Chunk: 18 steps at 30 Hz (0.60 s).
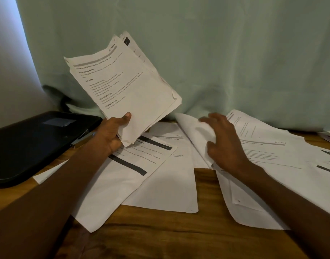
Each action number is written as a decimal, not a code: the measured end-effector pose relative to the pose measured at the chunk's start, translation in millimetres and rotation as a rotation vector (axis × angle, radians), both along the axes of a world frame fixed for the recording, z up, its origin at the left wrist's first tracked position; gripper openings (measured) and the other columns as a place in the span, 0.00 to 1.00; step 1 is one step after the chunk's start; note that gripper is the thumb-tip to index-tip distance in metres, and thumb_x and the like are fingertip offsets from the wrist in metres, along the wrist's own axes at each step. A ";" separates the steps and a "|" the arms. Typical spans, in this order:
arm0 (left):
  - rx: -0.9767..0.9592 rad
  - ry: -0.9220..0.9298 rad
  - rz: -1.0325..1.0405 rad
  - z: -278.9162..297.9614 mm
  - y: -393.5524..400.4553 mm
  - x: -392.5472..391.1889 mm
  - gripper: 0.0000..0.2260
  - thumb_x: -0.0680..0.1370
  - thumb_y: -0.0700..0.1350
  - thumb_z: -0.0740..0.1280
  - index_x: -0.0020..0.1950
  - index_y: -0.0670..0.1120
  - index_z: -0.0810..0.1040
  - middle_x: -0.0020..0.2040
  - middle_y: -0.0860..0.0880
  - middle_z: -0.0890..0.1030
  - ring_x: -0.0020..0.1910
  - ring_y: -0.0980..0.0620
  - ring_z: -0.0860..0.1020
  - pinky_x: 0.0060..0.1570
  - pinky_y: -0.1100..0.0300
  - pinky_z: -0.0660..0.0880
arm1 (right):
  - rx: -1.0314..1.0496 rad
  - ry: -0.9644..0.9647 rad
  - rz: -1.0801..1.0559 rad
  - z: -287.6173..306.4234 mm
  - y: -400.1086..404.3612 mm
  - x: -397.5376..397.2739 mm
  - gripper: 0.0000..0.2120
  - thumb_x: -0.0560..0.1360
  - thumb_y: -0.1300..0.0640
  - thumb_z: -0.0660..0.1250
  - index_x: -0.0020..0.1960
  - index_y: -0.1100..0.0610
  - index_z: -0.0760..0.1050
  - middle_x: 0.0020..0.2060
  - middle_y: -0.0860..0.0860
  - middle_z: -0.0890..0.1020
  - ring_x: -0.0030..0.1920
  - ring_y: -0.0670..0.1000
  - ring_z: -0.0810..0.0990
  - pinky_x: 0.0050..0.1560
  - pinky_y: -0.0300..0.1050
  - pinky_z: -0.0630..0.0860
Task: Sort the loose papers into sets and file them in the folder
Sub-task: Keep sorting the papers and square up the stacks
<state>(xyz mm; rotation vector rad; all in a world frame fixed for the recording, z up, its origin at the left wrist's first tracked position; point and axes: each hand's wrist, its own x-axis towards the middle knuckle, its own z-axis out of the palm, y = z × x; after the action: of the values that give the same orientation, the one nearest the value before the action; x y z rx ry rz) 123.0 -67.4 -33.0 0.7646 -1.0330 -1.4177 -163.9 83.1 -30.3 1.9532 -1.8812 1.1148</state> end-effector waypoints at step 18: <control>-0.020 -0.003 -0.003 17.4 16.7 -10.0 0.15 0.77 0.38 0.74 0.61 0.51 0.78 0.61 0.44 0.83 0.59 0.43 0.81 0.54 0.44 0.81 | 0.692 0.303 -0.151 19.3 39.1 70.4 0.31 0.70 0.21 0.58 0.39 0.51 0.63 0.38 0.46 0.72 0.39 0.45 0.72 0.46 0.45 0.70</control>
<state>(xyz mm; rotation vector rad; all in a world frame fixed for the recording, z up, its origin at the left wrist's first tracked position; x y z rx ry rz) 113.0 -50.7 -15.5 0.7507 -1.0499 -1.4072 -93.5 122.2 -11.0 2.0735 -2.3706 0.0922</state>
